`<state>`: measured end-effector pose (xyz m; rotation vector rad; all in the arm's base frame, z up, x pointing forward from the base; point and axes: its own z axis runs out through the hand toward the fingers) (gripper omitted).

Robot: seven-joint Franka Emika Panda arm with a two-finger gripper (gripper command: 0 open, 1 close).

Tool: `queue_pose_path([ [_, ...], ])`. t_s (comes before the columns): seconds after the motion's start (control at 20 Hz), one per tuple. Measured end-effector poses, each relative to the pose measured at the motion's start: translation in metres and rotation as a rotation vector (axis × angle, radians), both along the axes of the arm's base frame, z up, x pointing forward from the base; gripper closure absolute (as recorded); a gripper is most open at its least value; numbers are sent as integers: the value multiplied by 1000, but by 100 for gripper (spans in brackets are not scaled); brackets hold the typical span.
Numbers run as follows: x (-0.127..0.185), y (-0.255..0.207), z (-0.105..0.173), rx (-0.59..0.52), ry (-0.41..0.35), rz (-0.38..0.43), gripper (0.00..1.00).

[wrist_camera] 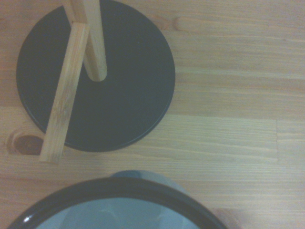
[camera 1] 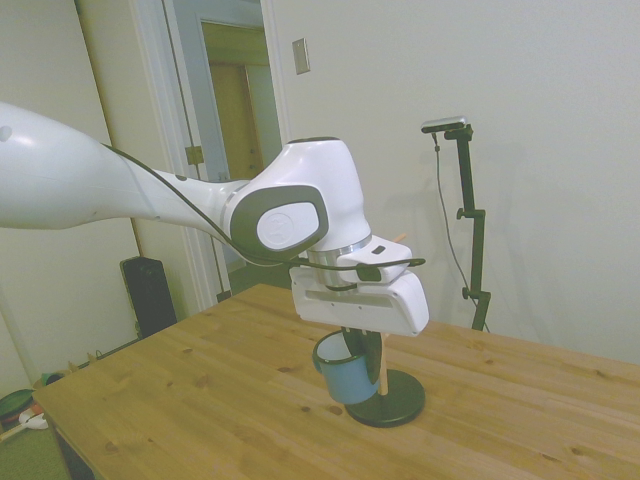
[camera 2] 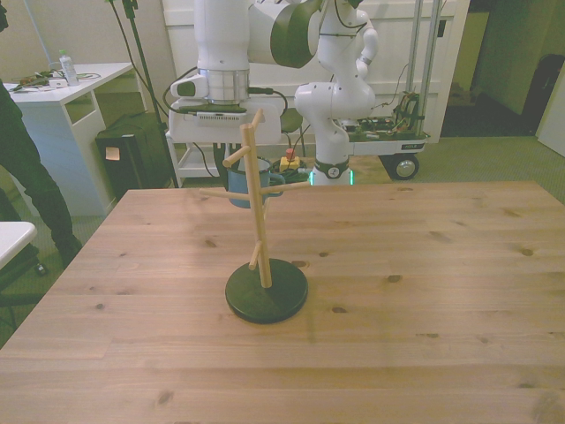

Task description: Hang the mug

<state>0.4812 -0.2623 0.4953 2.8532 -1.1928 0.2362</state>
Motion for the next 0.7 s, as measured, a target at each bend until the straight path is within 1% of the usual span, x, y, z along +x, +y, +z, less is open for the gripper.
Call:
queue_pose_path([
  [0.25, 8, -7, 8, -3, -3, -9, 100],
  [0.7, 44, -20, 4, 5, 8, -21, 100],
])
